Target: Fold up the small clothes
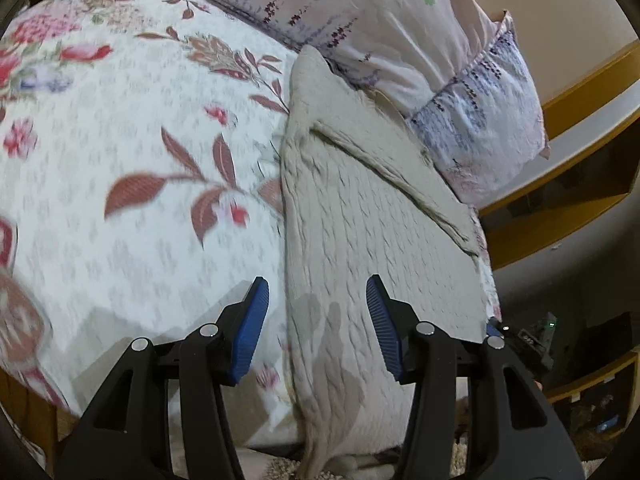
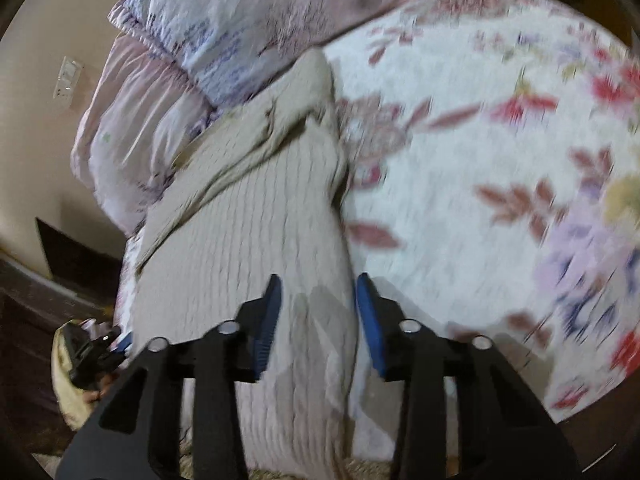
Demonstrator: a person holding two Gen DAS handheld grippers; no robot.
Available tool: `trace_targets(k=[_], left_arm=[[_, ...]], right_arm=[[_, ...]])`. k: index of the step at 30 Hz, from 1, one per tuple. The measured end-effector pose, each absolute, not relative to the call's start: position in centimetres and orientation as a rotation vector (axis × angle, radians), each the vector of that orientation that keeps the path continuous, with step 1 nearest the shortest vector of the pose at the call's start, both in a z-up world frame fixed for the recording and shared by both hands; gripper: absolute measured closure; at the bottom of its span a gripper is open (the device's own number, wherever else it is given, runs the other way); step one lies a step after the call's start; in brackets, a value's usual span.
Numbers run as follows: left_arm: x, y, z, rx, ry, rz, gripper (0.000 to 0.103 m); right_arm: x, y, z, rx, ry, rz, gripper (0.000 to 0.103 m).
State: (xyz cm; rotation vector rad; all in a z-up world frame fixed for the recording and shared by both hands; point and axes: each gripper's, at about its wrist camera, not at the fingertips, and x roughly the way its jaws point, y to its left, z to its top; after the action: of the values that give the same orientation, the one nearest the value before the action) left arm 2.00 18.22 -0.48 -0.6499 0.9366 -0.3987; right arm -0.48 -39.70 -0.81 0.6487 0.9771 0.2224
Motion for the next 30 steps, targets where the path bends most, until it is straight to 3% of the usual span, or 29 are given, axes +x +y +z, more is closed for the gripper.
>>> trace_targets(k=[6,13,17,19,21,23,30], left_arm=[[-0.9,17.5,-1.3,-0.711,0.969,-0.495,0.063],[-3.1,16.1,-1.9,-0.724,1.016,-0.618,0.065],[-3.8,14.6,-1.4,-0.624,1.047,-0.672,0.065],[-3.7,13.9,-1.3,-0.588,1.052,-0.671,0.072],[-3.3,13.4,-1.6,-0.567,1.066,-0.658,0.089],[-2.9,13.3,-1.6,-0.55,1.07,-0.63,0.096],[-1.0,14.4,0.8,-0.546,0.962,-0.551,0.097]], right_arm=[[-2.7,-38.0,-2.3,0.711,1.017,0.38,0.08],[-4.9,-34.6,-2.0,0.6,1.048,0.505,0.085],[-5.5,-33.9,-1.2,0.553,1.032,0.52,0.095],[-5.5,-33.7,-0.5,0.517,0.999,0.513,0.096],[-5.5,-33.3,0.4,0.473,0.953,0.497,0.096],[-5.3,-32.6,1.6,0.419,0.886,0.481,0.096],[-4.7,-32.0,5.0,0.258,0.678,0.369,0.096]])
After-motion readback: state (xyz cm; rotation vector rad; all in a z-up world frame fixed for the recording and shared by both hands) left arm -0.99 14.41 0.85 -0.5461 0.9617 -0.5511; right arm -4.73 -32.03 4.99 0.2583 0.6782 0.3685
